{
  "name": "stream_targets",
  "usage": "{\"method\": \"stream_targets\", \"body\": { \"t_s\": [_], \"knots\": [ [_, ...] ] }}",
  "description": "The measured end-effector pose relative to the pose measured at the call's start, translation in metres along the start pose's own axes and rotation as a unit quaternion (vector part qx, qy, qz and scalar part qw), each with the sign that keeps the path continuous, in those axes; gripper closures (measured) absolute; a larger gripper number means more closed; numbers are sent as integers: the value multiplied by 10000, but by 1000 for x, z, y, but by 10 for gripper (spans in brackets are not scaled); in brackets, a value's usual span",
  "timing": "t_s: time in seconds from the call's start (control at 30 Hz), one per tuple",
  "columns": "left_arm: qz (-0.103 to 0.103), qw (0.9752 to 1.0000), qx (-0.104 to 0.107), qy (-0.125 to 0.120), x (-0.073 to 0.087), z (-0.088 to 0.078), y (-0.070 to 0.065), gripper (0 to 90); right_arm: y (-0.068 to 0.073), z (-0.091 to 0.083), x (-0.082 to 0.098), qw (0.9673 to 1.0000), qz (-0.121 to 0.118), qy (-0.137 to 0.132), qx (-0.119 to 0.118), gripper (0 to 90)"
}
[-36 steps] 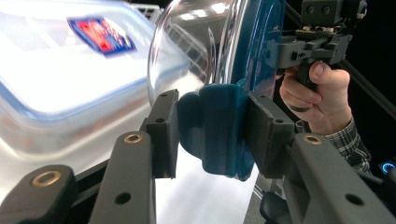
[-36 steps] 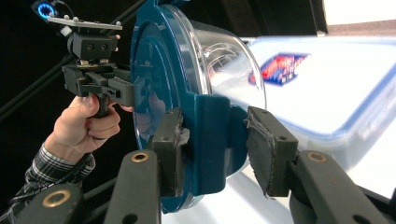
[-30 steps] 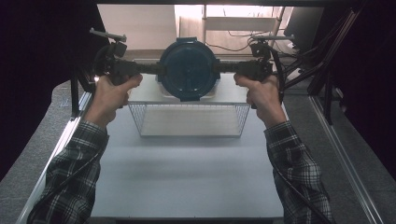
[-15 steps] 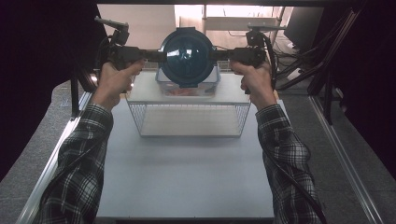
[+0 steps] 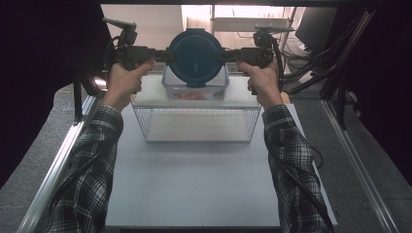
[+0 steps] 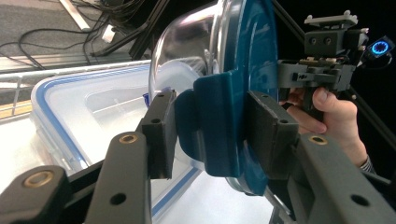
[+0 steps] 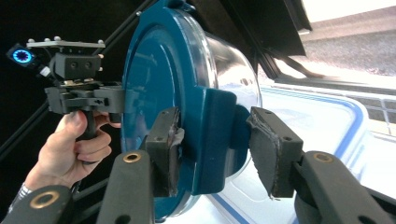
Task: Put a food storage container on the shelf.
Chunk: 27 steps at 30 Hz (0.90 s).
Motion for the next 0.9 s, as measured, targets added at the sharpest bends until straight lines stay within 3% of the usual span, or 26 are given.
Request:
{"method": "stream_targets", "body": {
  "t_s": [0.03, 0.07, 0.1, 0.13, 0.17, 0.2, 0.23, 0.27, 0.37, 0.5, 0.53, 0.6, 0.73, 0.9],
  "knots": [
    [0, 10000, 0, 0, 0, 0, 0, 537, 0, 0, 0, 10000, 0, 0, 0, 531],
    [-10, 10000, 3, -43, 1, 2, 1, 528, 0, 0, 0, 9999, -60, -3, 143, 528],
    [-10, 10000, 3, -43, 1, 2, 1, 517, 1, 0, 0, 9996, -116, -16, 240, 600],
    [-23, 9999, -120, -48, 0, 3, 1, 517, 1, 0, 0, 9996, -116, -16, 240, 600],
    [-100, 9998, -195, -3, 0, 5, 2, 454, 2, -1, -1, 9987, -299, -15, 414, 611],
    [-279, 9995, -109, 37, 0, 7, 9, 441, 2, 0, -1, 9984, -339, 4, 461, 609],
    [-279, 9995, -109, 37, 0, 7, 9, 439, 2, 0, -1, 9984, -339, 4, 461, 609],
    [-494, 9988, -5, -47, 1, 8, 18, 436, 2, 0, -1, 9984, -322, -45, 452, 621],
    [-539, 9985, -19, -90, 2, 8, 22, 426, 3, 1, -1, 9985, -335, -74, 417, 635],
    [-335, 9992, -209, -98, 0, 8, 19, 415, 5, 1, -1, 9981, -360, -42, 492, 638],
    [-95, 9981, -556, -230, -1, 8, 13, 413, 6, 1, -1, 9980, -357, -54, 520, 638],
    [35, 9956, -880, -331, -3, 7, 8, 398, 7, 2, -1, 9978, -387, -53, 534, 636],
    [176, 9939, -1012, -410, -3, 5, 4, 419, 9, 1, 0, 9977, -386, -39, 547, 636],
    [366, 9933, -937, -560, 0, -3, -1, 402, 11, -2, 3, 9961, -606, -42, 644, 572]
  ]
}}
Point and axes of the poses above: each handheld gripper's, and its own axes: z roughly forward along the jaws, x roughly out of its underside, y roughly to its left, the point moved 2 cm from there along z, roughly forward along the jaws, and after that the axes turned 5 degrees about -z, right-handed, at the moved point
